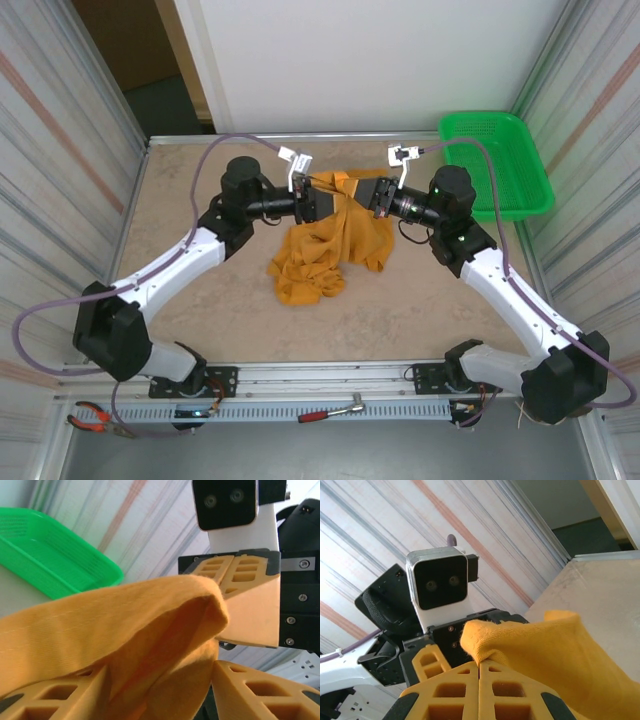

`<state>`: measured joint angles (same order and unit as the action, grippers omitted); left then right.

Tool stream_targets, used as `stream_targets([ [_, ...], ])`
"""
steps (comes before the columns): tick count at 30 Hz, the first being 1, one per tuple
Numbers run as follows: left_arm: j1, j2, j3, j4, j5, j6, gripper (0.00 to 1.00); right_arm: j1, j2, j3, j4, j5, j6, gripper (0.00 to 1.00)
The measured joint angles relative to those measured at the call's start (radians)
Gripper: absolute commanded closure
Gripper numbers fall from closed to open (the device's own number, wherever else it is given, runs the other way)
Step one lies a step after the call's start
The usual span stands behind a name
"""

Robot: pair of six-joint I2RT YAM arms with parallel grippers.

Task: Fold the inside-out t-shirt

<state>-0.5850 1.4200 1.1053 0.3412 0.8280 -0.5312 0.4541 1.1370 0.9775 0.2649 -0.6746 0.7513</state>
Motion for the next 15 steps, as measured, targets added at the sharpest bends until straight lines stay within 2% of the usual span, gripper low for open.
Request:
stream_targets([
  [5, -0.017, 0.014, 0.000, 0.008, 0.044, 0.005, 0.41, 0.000, 0.027, 0.001, -0.017, 0.012, 0.000, 1.00],
  [7, -0.020, 0.014, 0.000, 0.007, 0.055, 0.010, 0.46, 0.000, 0.037, 0.003, -0.025, 0.018, 0.000, 1.00],
  [13, -0.026, 0.053, 0.011, -0.008, 0.080, 0.024, 0.90, -0.004, 0.048, 0.012, -0.030, 0.030, 0.000, 1.00],
  [14, -0.026, 0.063, 0.012, -0.007, 0.081, 0.020, 0.99, -0.006, 0.048, 0.012, -0.030, 0.031, 0.001, 0.78],
  [15, -0.026, 0.072, 0.013, -0.005, 0.079, 0.015, 1.00, -0.013, 0.048, 0.012, -0.032, 0.031, 0.006, 0.52],
])
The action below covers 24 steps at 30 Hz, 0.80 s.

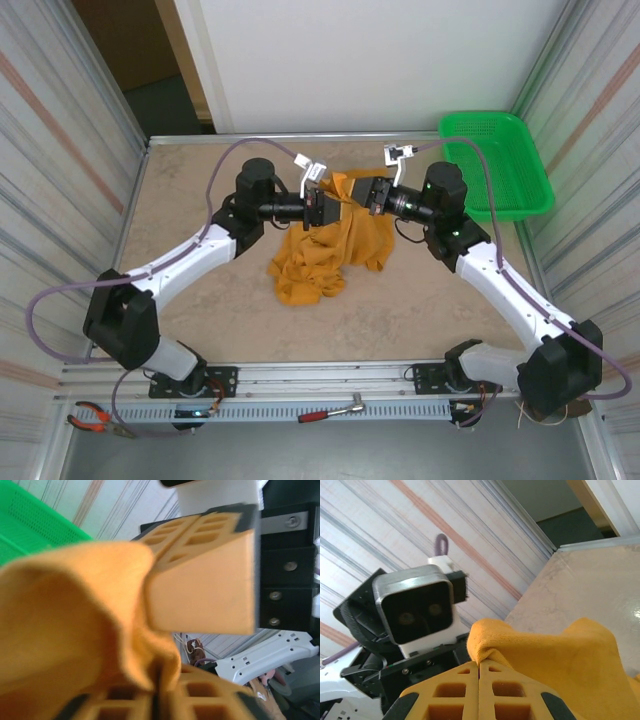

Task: Fold the inside-out t-shirt

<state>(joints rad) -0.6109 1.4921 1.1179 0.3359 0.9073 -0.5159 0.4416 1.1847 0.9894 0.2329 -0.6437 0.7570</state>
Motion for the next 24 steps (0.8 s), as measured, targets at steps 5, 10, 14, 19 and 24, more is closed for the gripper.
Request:
stream_targets([
  [5, 0.003, 0.010, 0.003, 0.003, -0.014, -0.031, 1.00, -0.055, -0.041, -0.017, -0.019, 0.034, -0.010, 0.18],
  [10, 0.020, 0.009, 0.056, -0.021, -0.027, -0.068, 1.00, -0.037, -0.159, -0.066, -0.137, 0.084, -0.143, 0.06],
  [14, 0.027, -0.002, 0.116, -0.035, -0.028, -0.092, 1.00, 0.048, -0.180, -0.074, -0.219, 0.141, -0.287, 0.03],
  [19, 0.027, -0.012, 0.152, -0.041, -0.025, -0.115, 1.00, 0.132, -0.103, -0.074, -0.265, 0.235, -0.403, 0.08],
  [24, 0.027, -0.012, 0.154, -0.048, -0.024, -0.142, 1.00, 0.122, -0.022, -0.076, -0.248, 0.327, -0.433, 0.79],
])
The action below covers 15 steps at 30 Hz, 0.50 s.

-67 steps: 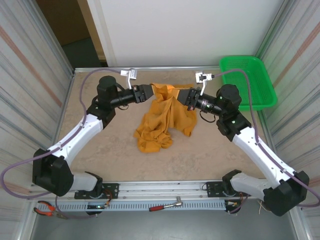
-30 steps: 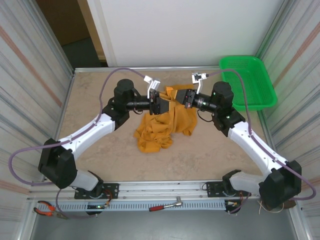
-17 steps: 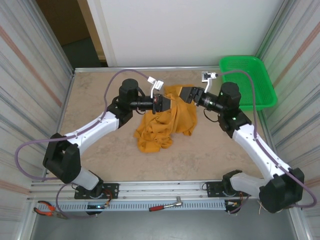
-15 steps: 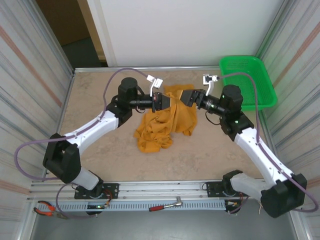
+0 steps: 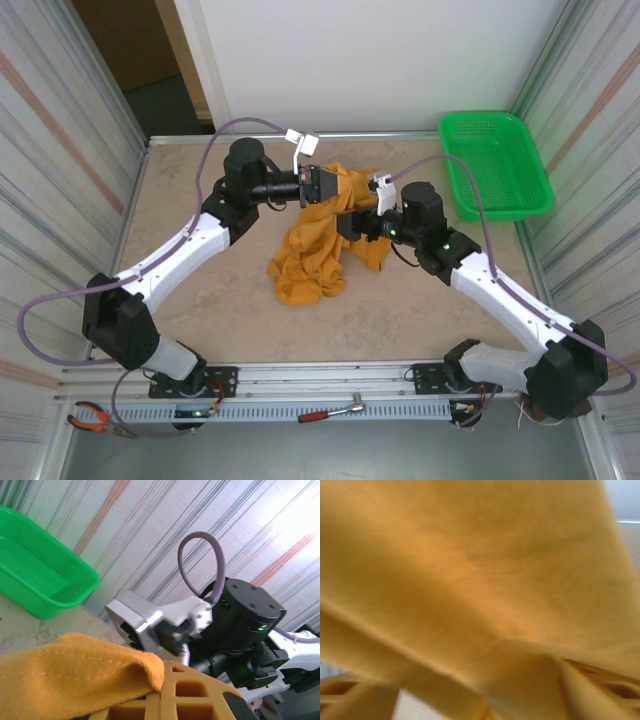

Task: Fold the inside-out t-shirt

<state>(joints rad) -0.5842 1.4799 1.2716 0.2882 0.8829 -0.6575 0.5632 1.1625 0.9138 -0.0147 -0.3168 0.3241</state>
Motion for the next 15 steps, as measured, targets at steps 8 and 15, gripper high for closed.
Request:
stream_targets([
  [8, 0.044, -0.001, -0.014, 0.074, 0.007, -0.143, 0.88, -0.134, 0.044, -0.003, 0.085, 0.037, 0.072, 1.00],
  [15, 0.206, -0.066, -0.090, 0.347, 0.010, -0.398, 0.76, -0.299, 0.065, -0.031, 0.062, 0.105, 0.168, 1.00],
])
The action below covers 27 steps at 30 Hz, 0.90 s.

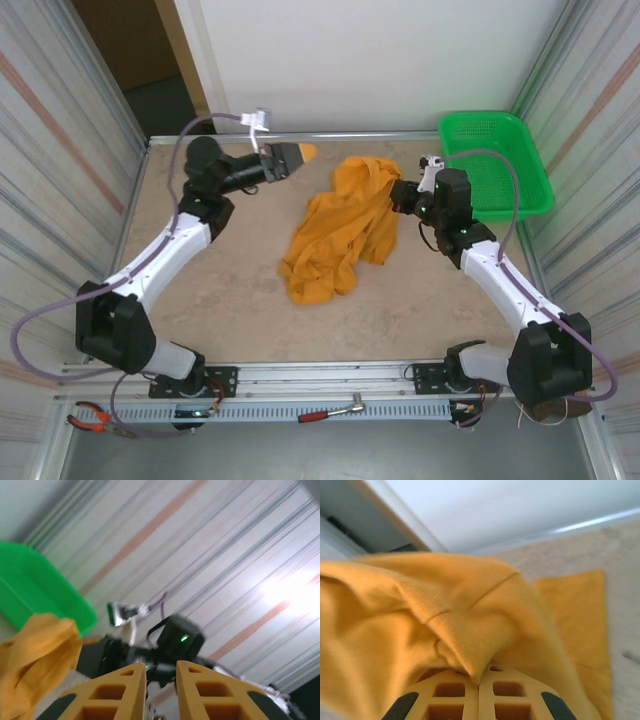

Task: Fold the inside-out t-shirt

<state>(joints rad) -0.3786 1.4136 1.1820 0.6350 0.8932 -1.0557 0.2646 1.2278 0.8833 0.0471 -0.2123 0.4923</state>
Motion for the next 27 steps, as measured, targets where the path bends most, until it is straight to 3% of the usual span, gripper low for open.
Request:
stream_targets([
  [2, 0.044, -0.046, -0.019, 0.060, -0.005, -0.044, 0.75, -0.001, 0.004, 0.000, -0.026, 0.008, 0.006, 1.00],
  [5, 0.077, -0.115, -0.053, 0.077, -0.014, -0.049, 0.60, 0.000, 0.004, 0.007, -0.051, 0.006, 0.017, 1.00],
  [10, 0.055, -0.186, -0.122, -0.159, -0.084, 0.119, 0.46, 0.000, -0.005, 0.048, -0.092, -0.002, 0.032, 1.00],
  [13, 0.019, -0.198, -0.219, -0.347, -0.195, 0.236, 0.45, 0.002, -0.028, 0.068, -0.110, -0.011, 0.045, 1.00],
  [18, -0.108, -0.157, -0.385, -0.665, -0.485, 0.356, 0.41, 0.004, -0.071, 0.085, -0.128, -0.023, 0.055, 1.00],
  [27, -0.272, -0.023, -0.455, -0.765, -0.732, 0.326, 0.35, 0.004, -0.085, 0.088, -0.150, -0.027, 0.059, 1.00],
])
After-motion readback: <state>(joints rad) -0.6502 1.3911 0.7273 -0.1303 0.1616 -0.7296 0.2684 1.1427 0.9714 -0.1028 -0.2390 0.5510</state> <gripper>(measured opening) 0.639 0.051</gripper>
